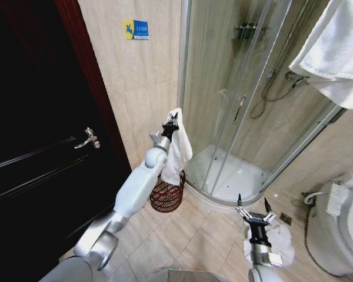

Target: Discard the used towel into the hamper.

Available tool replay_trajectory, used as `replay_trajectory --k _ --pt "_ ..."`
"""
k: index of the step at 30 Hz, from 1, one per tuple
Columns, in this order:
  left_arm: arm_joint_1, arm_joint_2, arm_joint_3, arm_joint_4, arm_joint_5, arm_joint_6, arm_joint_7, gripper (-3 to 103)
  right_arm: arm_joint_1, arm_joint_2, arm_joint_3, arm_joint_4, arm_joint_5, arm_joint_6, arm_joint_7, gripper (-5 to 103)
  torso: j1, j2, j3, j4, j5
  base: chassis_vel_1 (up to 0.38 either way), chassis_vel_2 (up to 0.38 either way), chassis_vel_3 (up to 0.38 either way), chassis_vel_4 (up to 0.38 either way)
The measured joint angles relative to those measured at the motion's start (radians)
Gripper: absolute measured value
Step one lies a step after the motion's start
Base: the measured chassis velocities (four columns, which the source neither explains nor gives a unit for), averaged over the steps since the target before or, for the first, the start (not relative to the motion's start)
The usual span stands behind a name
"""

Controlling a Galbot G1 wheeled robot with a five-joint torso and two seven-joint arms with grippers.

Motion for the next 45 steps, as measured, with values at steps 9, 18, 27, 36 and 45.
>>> replay_trajectory --k 9,18,27,36,45 --pt "0.048 -0.001 0.046 0.137 0.05 -0.046 0.024 2 -0.006 -0.005 -0.001 0.0 0.003 0.006 0.004 100 0.0 0.0 0.0 -0.0003 0.0001 0.0 0.0 0.0 0.0" --pt "0.107 -0.003 0.041 0.247 0.115 -0.061 0.032 2 -0.008 -0.006 -0.004 0.001 0.005 0.011 0.006 100 0.0 0.0 0.0 -0.0002 0.0001 0.0 0.0 0.0 0.0" --pt "0.133 -0.03 0.048 0.456 0.232 -0.135 0.057 2 -0.016 0.001 -0.003 -0.008 0.006 0.03 0.006 100 0.0 0.0 0.0 -0.0002 0.0001 0.0 0.0 0.0 0.0" --pt "0.096 -0.056 0.1 0.59 0.256 -0.146 0.065 2 -0.021 0.005 0.001 -0.013 0.012 0.042 0.006 100 0.0 0.0 0.0 -0.0003 0.0002 0.0 0.0 0.0 0.0" --pt "0.021 -0.105 0.16 0.778 0.29 -0.147 0.062 2 -0.033 0.011 0.006 -0.013 0.015 0.054 0.003 100 0.0 0.0 0.0 -0.0005 0.0001 0.0 0.0 0.0 0.0"
